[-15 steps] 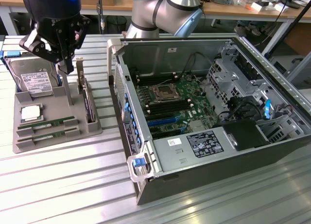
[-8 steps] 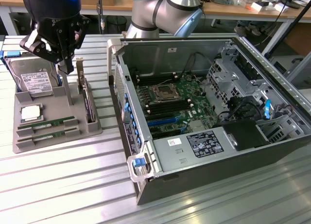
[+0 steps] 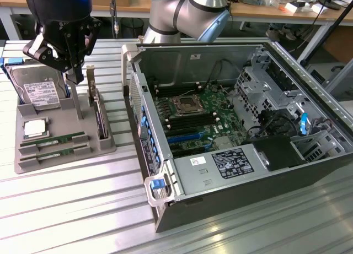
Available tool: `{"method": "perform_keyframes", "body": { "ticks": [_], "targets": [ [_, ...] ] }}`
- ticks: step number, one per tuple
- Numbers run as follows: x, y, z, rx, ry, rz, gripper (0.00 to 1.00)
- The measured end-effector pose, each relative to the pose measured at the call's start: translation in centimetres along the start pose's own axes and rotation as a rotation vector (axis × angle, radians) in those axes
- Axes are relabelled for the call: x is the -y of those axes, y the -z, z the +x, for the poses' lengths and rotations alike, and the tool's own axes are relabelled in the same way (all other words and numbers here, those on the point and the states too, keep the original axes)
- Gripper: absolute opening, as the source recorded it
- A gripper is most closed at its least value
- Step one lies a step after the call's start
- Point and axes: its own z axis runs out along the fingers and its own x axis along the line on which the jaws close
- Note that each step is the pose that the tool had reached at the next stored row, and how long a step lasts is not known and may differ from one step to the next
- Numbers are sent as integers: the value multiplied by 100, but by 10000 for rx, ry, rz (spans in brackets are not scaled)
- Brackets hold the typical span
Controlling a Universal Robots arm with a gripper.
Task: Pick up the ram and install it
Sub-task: 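Pick up the ram and move it above insertion slot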
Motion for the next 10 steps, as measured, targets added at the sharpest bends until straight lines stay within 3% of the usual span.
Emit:
{"method": "perform_keyframes", "body": {
  "ticks": [10],
  "targets": [
    [0,0,0,-6,154,-4,10]
  ]
}}
